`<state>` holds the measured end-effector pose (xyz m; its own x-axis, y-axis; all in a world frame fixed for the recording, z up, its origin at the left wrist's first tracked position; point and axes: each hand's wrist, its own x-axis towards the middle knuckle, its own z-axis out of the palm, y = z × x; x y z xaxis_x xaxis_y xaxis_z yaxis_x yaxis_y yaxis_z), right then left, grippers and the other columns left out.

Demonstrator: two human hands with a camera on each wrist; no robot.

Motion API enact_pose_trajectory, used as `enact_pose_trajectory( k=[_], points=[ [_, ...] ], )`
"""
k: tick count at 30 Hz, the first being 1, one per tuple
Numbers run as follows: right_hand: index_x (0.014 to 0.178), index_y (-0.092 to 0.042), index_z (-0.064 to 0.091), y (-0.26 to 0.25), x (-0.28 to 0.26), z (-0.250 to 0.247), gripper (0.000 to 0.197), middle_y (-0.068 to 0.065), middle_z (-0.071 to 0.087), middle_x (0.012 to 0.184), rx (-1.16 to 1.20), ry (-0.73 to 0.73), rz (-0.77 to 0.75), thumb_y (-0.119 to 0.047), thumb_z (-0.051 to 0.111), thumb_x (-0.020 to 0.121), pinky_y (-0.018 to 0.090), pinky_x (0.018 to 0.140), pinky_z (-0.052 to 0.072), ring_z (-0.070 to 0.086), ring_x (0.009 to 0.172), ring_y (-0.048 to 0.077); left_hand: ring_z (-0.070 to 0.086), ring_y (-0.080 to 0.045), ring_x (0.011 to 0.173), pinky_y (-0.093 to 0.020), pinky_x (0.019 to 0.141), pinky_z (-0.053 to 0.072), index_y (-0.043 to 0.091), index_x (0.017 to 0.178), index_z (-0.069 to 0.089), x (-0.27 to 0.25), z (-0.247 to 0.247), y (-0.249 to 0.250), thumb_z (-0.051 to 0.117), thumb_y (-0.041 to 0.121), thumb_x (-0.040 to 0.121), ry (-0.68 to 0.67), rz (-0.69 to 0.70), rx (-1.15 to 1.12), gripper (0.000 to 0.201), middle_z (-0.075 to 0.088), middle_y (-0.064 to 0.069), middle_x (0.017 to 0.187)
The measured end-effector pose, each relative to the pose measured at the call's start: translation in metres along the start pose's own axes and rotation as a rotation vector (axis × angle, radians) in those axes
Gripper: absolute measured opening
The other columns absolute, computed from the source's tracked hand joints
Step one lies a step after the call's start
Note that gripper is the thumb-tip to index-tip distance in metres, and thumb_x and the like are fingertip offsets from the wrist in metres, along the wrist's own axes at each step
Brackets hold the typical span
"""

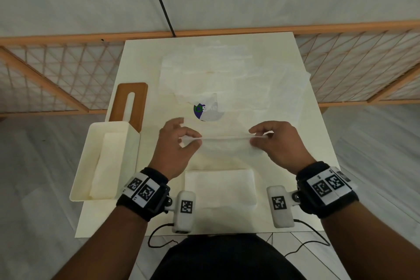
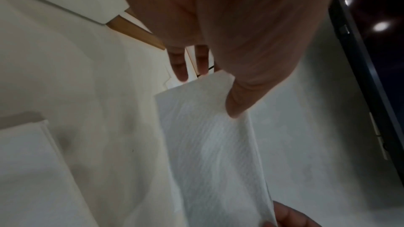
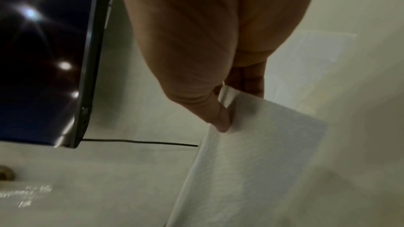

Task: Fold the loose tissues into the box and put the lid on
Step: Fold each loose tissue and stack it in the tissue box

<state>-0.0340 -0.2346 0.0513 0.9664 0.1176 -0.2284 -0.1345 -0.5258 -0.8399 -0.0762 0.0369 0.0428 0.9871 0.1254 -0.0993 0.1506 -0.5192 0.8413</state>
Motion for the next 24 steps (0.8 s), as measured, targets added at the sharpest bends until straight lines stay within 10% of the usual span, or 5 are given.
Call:
enact_pose_trajectory(
  k=[3,8,11,16,24],
  points=[
    [0.08,-0.028,0.073,-0.005,-0.007,-0.002,0.012,-0.013,0.066,0.092,-0.144,-0.055,-0.058,-0.017,0.078,0.083,0.012,0.07,0.041,0.058,0.082,0.002,0.029,0.004,0.14,-0.018,0.11,0.025,0.032,0.083,0.071,-0.005,-0.007,0.0,0.075,0.017,0.086,-0.022,0.016,0.03,0.016,0.034,0.02,0.151],
    [0.085,-0.016,0.07,-0.013,-0.019,-0.012,0.007,0.0,0.067,0.079,0.088,-0.237,-0.018,-0.011,0.074,0.087,0.018,0.058,0.041,0.053,0.058,0.005,0.063,-0.003,0.085,-0.025,0.078,0.049,0.027,0.086,0.072,-0.021,-0.021,0.005,0.069,0.011,0.09,-0.099,-0.024,-0.053,0.016,0.071,0.017,0.09],
    [0.099,-0.01,0.067,-0.006,-0.021,-0.008,0.014,0.016,0.069,0.079,0.28,-0.246,0.04,-0.002,0.071,0.089,0.032,0.062,0.043,0.059,0.064,0.02,0.065,-0.007,0.081,-0.022,0.072,0.052,0.024,0.091,0.072,-0.025,-0.02,-0.001,0.068,0.012,0.09,-0.067,-0.106,-0.104,0.013,0.072,0.014,0.089],
    [0.093,-0.021,0.068,0.039,-0.013,0.025,0.02,0.005,0.073,0.077,0.129,-0.217,0.138,-0.006,0.075,0.084,0.036,0.065,0.051,0.063,0.064,0.016,0.07,-0.011,0.08,-0.029,0.073,0.057,0.027,0.093,0.07,-0.026,0.004,-0.035,0.072,0.019,0.087,-0.117,-0.31,-0.021,0.011,0.075,0.008,0.087],
    [0.093,-0.022,0.066,0.085,-0.022,0.065,0.018,-0.004,0.067,0.083,-0.211,-0.156,0.157,-0.009,0.07,0.083,0.006,0.058,0.04,0.059,0.076,0.005,0.058,-0.008,0.07,-0.014,0.062,0.041,0.023,0.096,0.063,-0.037,0.037,-0.082,0.071,0.013,0.085,-0.174,-0.375,0.198,0.017,0.062,0.003,0.076]
  ],
)
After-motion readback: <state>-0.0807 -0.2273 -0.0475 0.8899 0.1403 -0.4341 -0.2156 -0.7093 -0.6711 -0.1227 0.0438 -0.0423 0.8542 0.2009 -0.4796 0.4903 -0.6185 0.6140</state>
